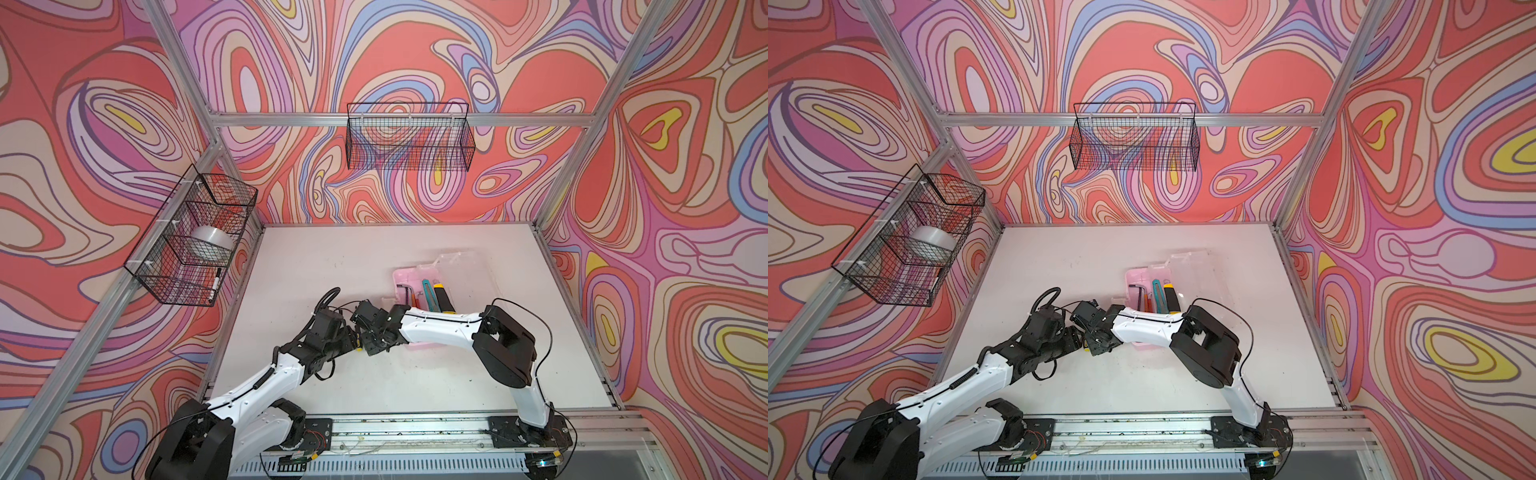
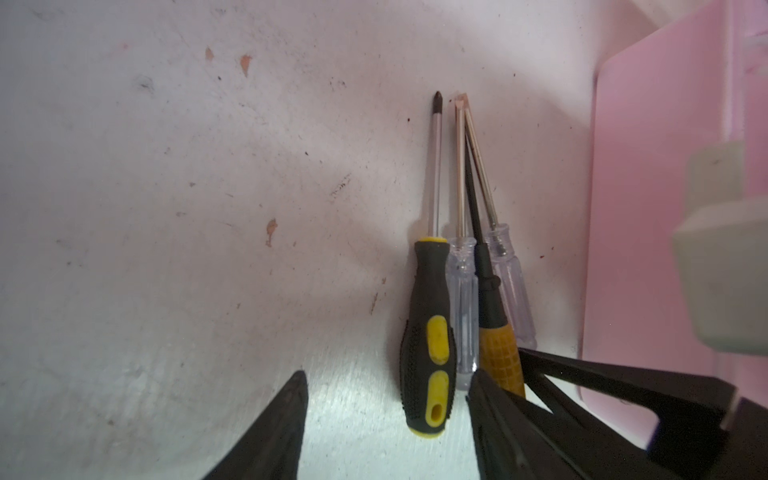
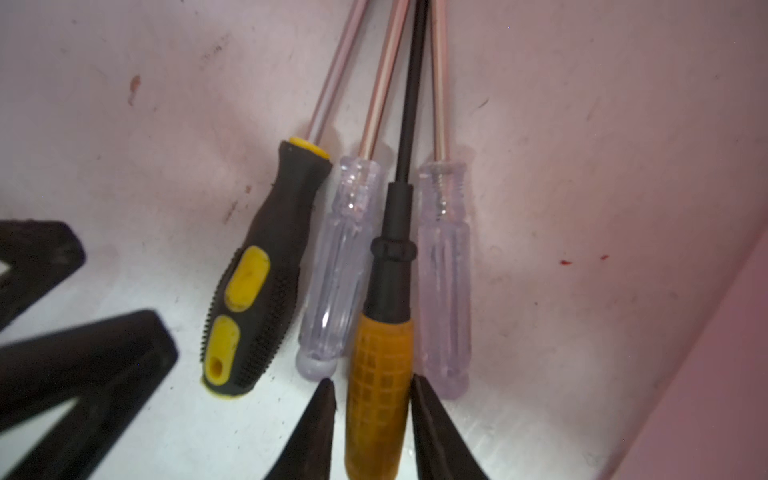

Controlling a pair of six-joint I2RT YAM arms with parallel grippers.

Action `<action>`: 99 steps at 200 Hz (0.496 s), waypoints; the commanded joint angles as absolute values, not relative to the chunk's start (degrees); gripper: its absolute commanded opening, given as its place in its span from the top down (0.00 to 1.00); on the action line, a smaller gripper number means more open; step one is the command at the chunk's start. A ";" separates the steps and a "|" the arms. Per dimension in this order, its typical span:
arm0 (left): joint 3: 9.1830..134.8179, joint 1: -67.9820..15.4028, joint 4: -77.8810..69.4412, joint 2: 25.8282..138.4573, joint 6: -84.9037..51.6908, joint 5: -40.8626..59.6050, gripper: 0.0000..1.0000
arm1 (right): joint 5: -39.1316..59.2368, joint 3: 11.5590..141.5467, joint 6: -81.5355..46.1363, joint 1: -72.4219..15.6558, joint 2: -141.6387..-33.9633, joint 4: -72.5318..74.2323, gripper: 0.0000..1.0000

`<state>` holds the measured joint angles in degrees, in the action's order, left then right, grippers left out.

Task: Pack the tool kit
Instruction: 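Lower the right gripper over the screwdrivers and close on the yellow-handled one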

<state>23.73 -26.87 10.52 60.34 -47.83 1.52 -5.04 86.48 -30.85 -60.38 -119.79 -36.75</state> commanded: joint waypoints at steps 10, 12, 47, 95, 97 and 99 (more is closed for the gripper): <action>24.19 -26.37 10.63 59.02 -48.25 1.32 0.38 | -4.59 86.74 -31.44 -59.86 -121.20 -36.37 0.68; 24.20 -26.37 10.63 58.99 -48.30 1.32 0.38 | -4.62 86.75 -31.39 -59.85 -121.27 -36.36 0.68; 24.07 -26.41 10.82 58.95 -48.15 1.08 0.38 | -4.53 86.97 -31.52 -59.60 -121.63 -36.41 0.71; 24.41 -26.28 10.46 59.59 -47.80 1.14 0.38 | -4.72 86.66 -31.54 -59.50 -119.88 -37.34 0.76; 24.49 -26.26 10.39 59.66 -47.74 1.14 0.38 | -4.74 86.66 -31.55 -59.50 -119.77 -37.42 0.75; 24.51 -26.23 10.38 59.65 -47.73 1.21 0.38 | -4.74 86.64 -31.55 -59.57 -119.64 -37.41 0.76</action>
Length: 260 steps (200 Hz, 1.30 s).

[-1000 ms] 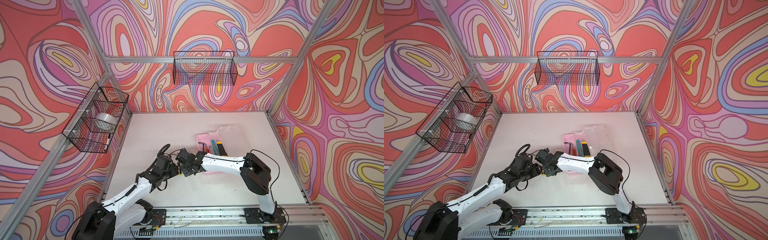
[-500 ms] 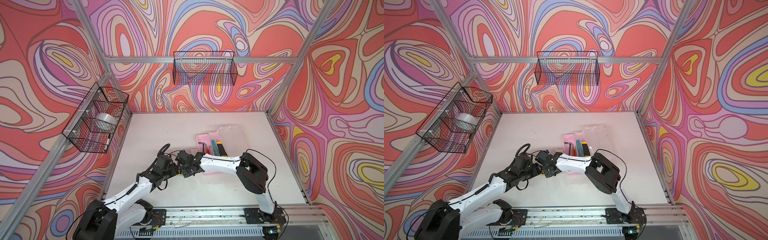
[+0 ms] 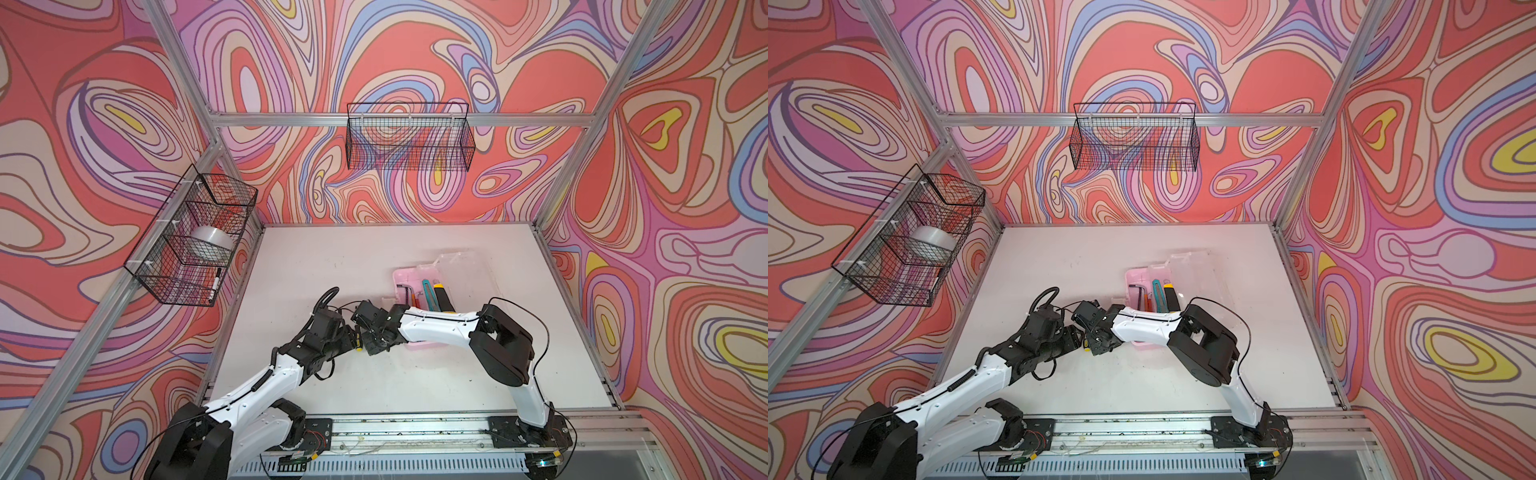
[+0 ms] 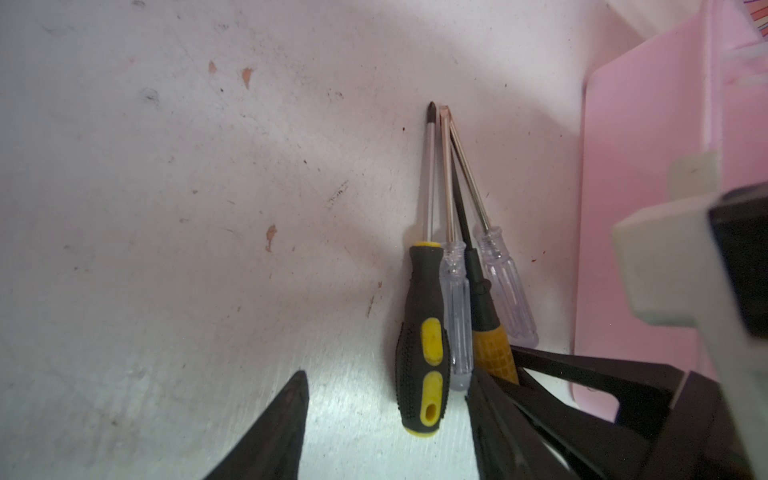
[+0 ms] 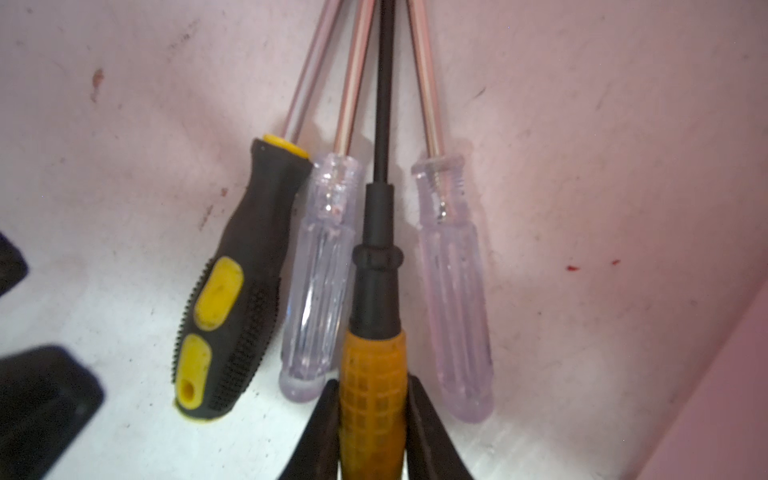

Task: Pack the tool kit
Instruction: 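Lower the right gripper over the screwdrivers and close on the yellow-handled one, then lift the yellow-handled screwdriver with the right gripper and carry it over the box, then lower the yellow-handled screwdriver into the box and open the right gripper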

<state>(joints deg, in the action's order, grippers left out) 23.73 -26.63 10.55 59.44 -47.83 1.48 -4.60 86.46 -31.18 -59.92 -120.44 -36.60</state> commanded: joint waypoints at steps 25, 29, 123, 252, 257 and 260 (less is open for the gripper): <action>24.81 -26.19 9.95 59.72 -47.90 1.25 0.38 | -5.58 86.66 -31.91 -59.52 -117.62 -38.41 0.80; 24.82 -26.19 9.94 59.75 -47.90 1.22 0.38 | -5.81 86.59 -31.97 -59.50 -117.10 -38.61 0.80; 27.61 -26.19 9.40 62.69 -47.47 1.06 0.38 | -16.30 84.52 -29.89 -56.08 -102.77 -45.23 1.00; 28.99 -26.19 5.66 68.69 -46.58 3.34 0.39 | -17.93 69.71 -20.57 -33.80 -82.07 -49.26 1.00; 28.94 -26.19 5.72 68.58 -46.58 3.30 0.39 | -17.95 69.70 -20.57 -33.69 -82.19 -49.15 1.00; 28.95 -26.19 5.85 68.52 -46.66 3.24 0.39 | -17.87 69.62 -20.57 -33.61 -82.26 -49.11 1.00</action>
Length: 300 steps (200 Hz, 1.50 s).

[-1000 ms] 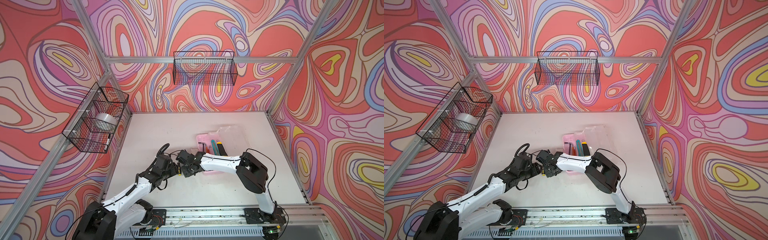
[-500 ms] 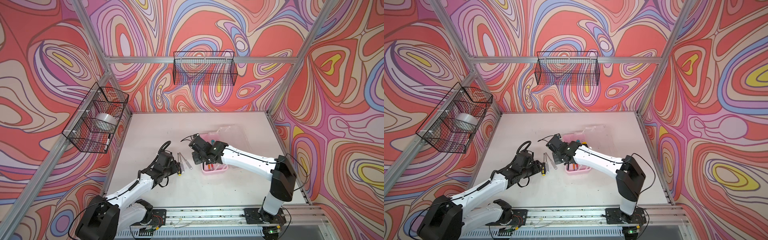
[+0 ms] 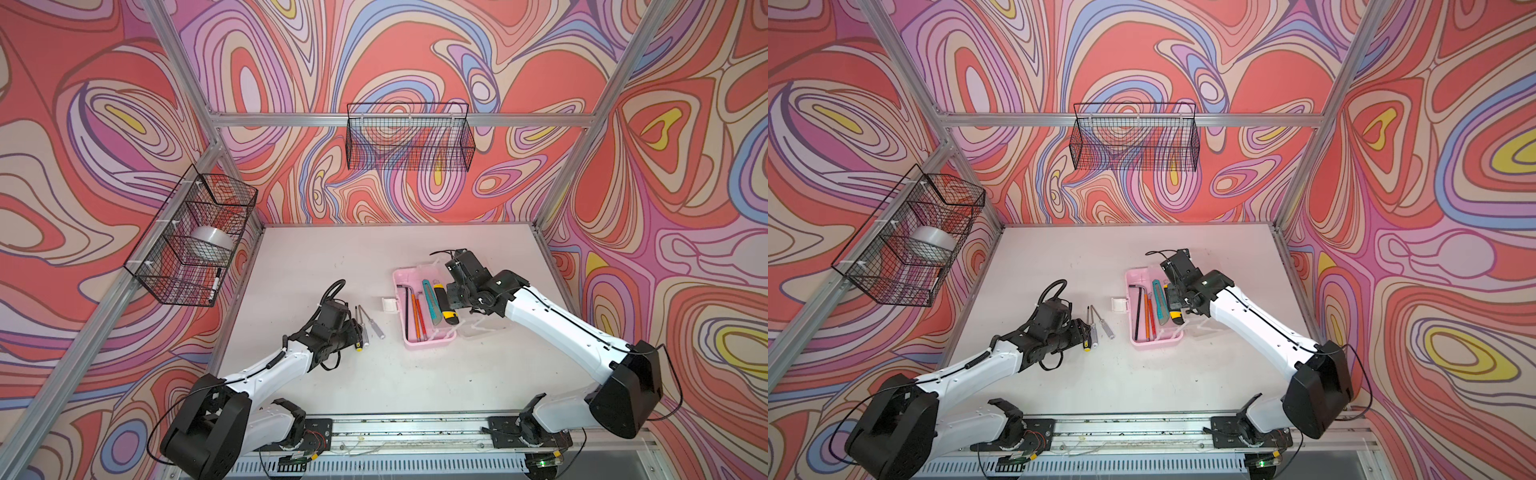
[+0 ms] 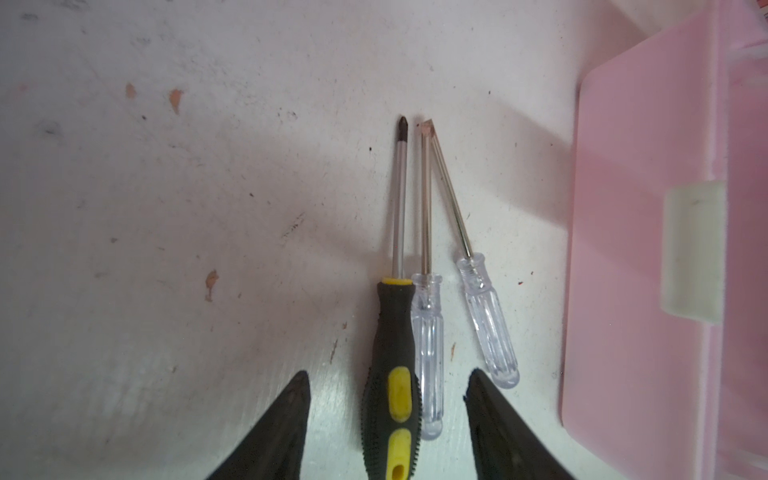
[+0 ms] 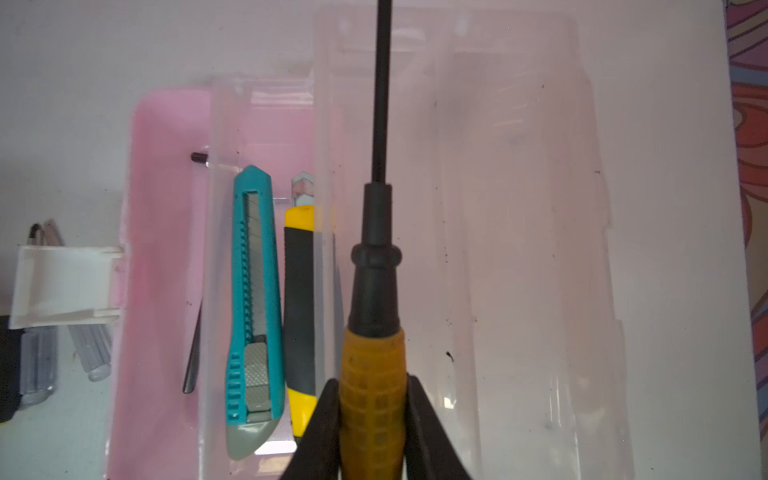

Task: Pack the tool kit
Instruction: 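Lower the yellow-handled screwdriver into the box and open the right gripper, then move the open right gripper back over the remaining screwdrivers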

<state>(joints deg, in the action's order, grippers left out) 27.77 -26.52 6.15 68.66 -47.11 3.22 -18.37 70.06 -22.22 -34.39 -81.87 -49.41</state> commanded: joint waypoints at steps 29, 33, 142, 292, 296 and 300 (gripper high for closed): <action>28.99 -26.19 5.89 68.34 -46.67 3.10 0.39 | -18.02 69.42 -20.80 -33.22 -83.47 -49.09 1.00; 28.96 -26.19 5.91 68.40 -46.67 3.08 0.39 | -18.09 69.36 -20.83 -33.15 -83.70 -49.18 1.00; 32.71 -26.19 5.97 68.96 -44.26 3.33 0.37 | -18.44 73.91 -19.08 -33.05 -86.11 -51.83 0.63; 24.67 -17.75 8.86 60.70 -46.55 8.33 0.38 | -10.00 93.22 -18.56 -49.83 -98.01 -44.90 0.52; 23.99 -17.16 8.79 60.11 -46.66 8.88 0.39 | -9.23 92.97 -18.77 -50.35 -98.55 -44.37 0.51; 23.47 -16.70 8.79 59.55 -46.66 9.17 0.39 | -8.32 92.84 -18.95 -50.79 -99.23 -44.00 0.51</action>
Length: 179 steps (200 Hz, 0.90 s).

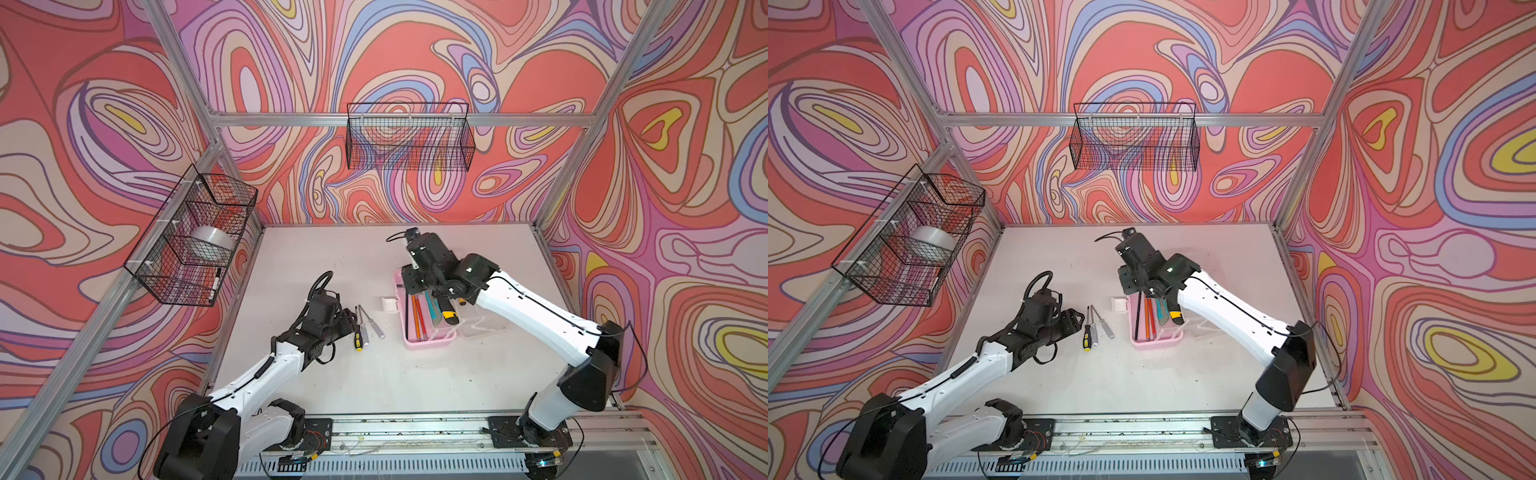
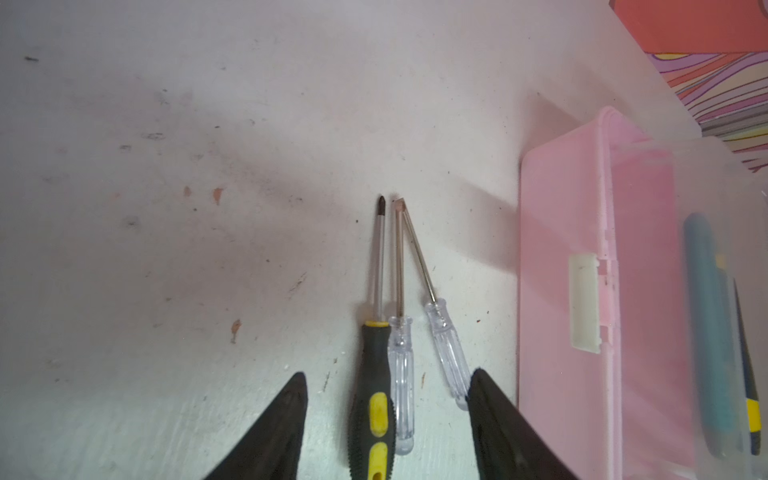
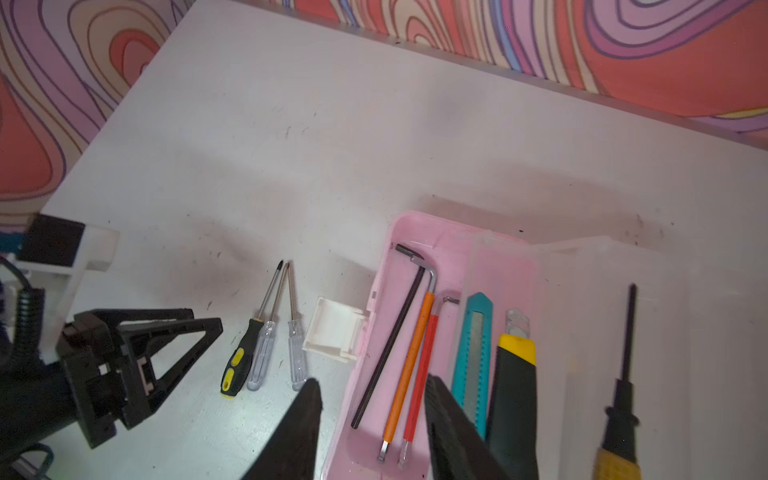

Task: Pack the tool kit
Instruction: 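Move the open right gripper back over the remaining screwdrivers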

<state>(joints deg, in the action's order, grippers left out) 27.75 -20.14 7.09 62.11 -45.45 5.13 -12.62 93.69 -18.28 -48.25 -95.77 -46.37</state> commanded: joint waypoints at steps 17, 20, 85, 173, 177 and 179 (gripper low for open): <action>22.23 -16.00 9.46 57.82 -45.85 9.55 0.39 | -6.12 92.90 -19.99 -52.37 -102.04 -43.15 0.50; 22.09 -15.95 9.63 57.68 -45.73 9.58 0.39 | -5.79 92.90 -20.18 -52.60 -103.13 -43.04 0.51; 21.74 -15.91 7.84 58.36 -45.60 10.72 0.39 | -1.81 91.27 -21.99 -53.87 -111.85 -41.58 0.62; 21.53 -15.86 6.71 60.23 -45.35 10.63 0.40 | 0.48 89.45 -22.59 -53.97 -117.44 -40.07 0.59; 21.53 -15.91 6.60 60.41 -45.35 10.69 0.40 | 0.66 89.39 -22.44 -54.04 -117.81 -39.98 0.59; 21.55 -15.91 6.53 60.50 -45.31 10.71 0.40 | 0.85 89.45 -22.48 -54.05 -118.02 -39.99 0.59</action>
<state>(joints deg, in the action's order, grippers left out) 22.06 -16.12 7.81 59.55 -45.65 10.52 -0.10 90.30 -22.20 -53.71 -115.48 -40.93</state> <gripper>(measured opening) 0.605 0.411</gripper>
